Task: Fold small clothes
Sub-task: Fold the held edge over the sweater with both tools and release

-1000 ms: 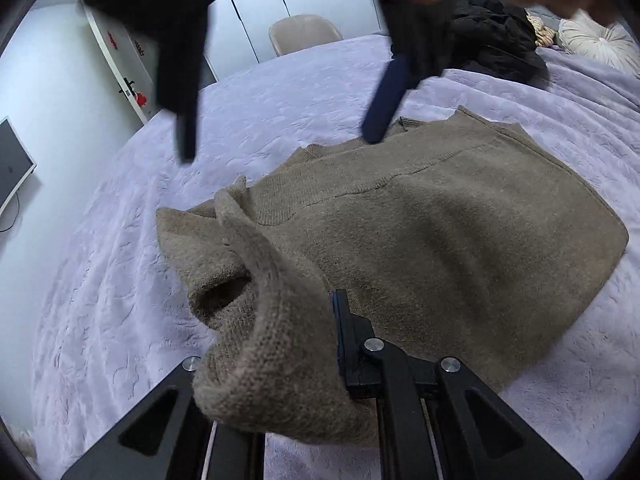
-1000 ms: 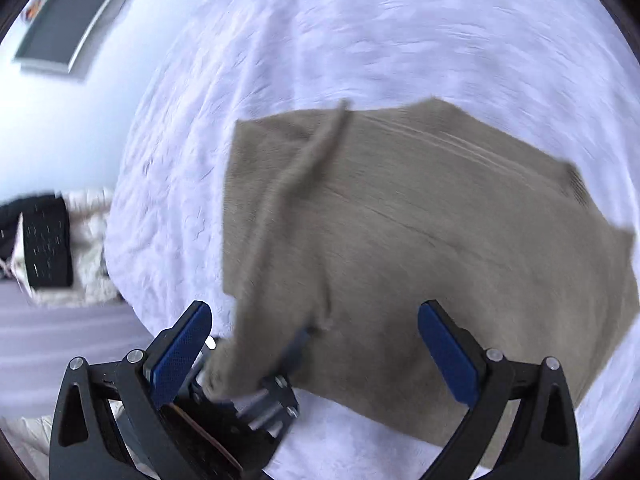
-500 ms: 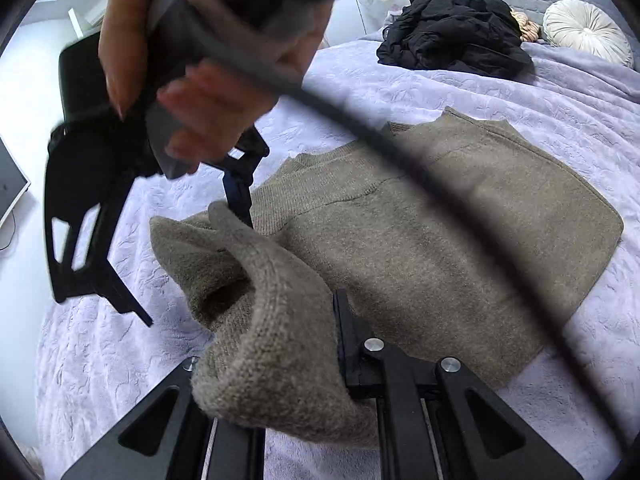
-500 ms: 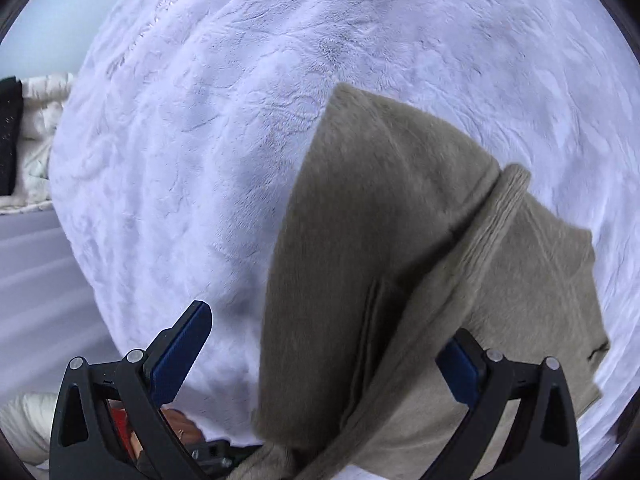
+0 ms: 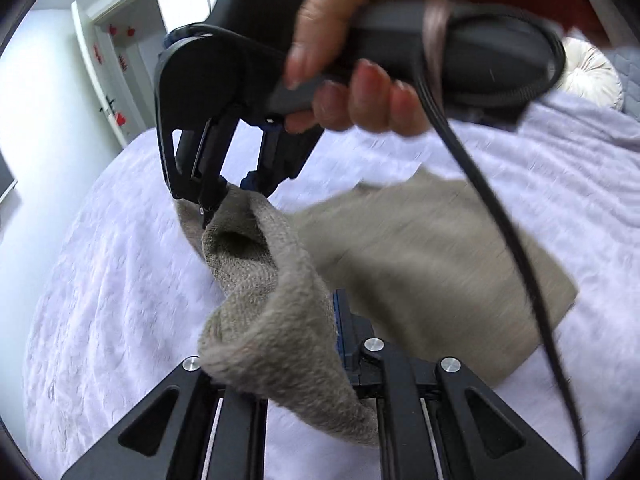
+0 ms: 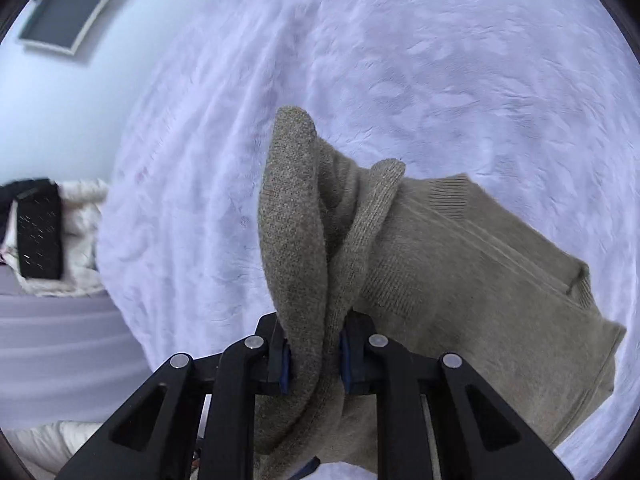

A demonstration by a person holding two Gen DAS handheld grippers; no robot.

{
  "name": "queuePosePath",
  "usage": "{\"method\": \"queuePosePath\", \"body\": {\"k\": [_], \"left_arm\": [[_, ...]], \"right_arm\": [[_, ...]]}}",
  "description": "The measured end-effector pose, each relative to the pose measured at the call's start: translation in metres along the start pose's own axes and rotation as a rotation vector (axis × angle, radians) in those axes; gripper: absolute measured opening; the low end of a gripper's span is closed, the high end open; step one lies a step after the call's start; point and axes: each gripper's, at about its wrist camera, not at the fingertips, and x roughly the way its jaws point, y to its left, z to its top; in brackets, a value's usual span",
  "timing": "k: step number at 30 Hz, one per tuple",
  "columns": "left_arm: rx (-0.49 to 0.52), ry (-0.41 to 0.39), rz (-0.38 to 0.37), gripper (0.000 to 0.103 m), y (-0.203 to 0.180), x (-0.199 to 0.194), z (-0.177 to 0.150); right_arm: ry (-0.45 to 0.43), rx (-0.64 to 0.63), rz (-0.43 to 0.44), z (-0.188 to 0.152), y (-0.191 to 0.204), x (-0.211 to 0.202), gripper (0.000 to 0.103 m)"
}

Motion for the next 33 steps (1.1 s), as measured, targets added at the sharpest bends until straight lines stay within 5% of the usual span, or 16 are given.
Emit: {"method": "queuePosePath", "body": {"k": [7, 13, 23, 28, 32, 33], "left_arm": [[0.102, -0.065, -0.051, 0.012, -0.064, -0.01, 0.045], [0.21, -0.057, -0.104, 0.012, -0.128, 0.0, 0.061], [0.323, 0.09, -0.167, 0.012, -0.211, 0.062, 0.033], [0.329, 0.119, -0.156, 0.013, -0.224, 0.078, 0.02], [0.301, 0.119, -0.177, 0.064, -0.223, 0.068, 0.016], [0.299, 0.109, -0.169, 0.068, -0.221, 0.064, 0.016]], "right_arm": [[-0.182, 0.03, 0.042, -0.035, -0.051, -0.085, 0.02], [-0.316, 0.13, 0.084, -0.097, -0.121, -0.127, 0.02], [-0.325, 0.38, 0.065, -0.17, -0.255, -0.078, 0.02], [-0.341, 0.438, 0.103, -0.184, -0.28, -0.049, 0.021], [-0.364, 0.443, 0.114, -0.192, -0.285, -0.047, 0.027], [-0.364, 0.448, 0.114, -0.195, -0.285, -0.049, 0.029]]}}
